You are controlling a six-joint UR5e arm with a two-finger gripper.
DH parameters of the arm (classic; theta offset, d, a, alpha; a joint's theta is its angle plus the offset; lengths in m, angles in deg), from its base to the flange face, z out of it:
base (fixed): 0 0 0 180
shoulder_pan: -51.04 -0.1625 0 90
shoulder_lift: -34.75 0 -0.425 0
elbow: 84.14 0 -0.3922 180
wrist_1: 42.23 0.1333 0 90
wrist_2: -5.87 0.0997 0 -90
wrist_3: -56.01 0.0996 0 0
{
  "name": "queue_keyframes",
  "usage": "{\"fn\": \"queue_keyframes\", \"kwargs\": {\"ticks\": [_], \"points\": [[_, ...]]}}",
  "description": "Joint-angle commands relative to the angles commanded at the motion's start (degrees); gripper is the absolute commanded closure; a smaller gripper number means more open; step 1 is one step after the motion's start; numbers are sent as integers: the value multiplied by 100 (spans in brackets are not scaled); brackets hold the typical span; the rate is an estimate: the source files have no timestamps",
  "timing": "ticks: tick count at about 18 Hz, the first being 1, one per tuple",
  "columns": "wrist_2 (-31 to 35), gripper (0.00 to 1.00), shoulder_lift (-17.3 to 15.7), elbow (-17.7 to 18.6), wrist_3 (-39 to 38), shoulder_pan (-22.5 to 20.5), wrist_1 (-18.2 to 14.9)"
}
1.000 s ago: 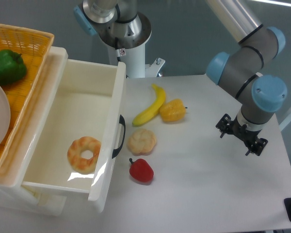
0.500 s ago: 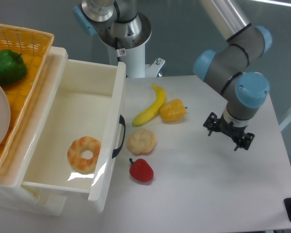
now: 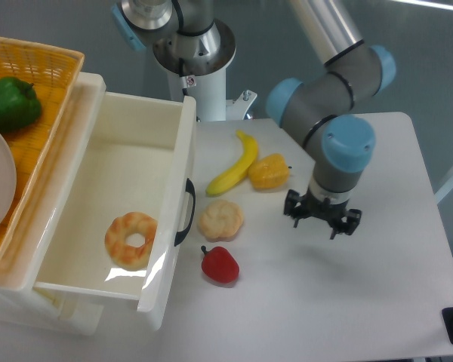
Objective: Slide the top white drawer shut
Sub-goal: 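Move the gripper toward the front face of the open white drawer, then bring the gripper against the drawer front beside its black handle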
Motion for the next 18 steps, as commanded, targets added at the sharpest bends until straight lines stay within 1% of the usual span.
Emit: {"fn": "queue_keyframes", "kwargs": {"ticks": [1,3,4,5,9,10,14,17,18], "points": [[-236,76,-9,0,-177,-26,0],[-799,80,-61,0,-266,-70,-9],[-1062,96,-157,26,-423,-53,-78],[-1256,100,-184,96,-590,-18,-166],[-1784,100,-263,123,-688,88,-500],[-1933,100,-307,132,-697,88,-658],[-2329,100,-597,123,-723,105,-1501],[-2654,100,-790,123,-793,105,-1932],[-2786,100,-852,123,-820,97,-1977]]}}
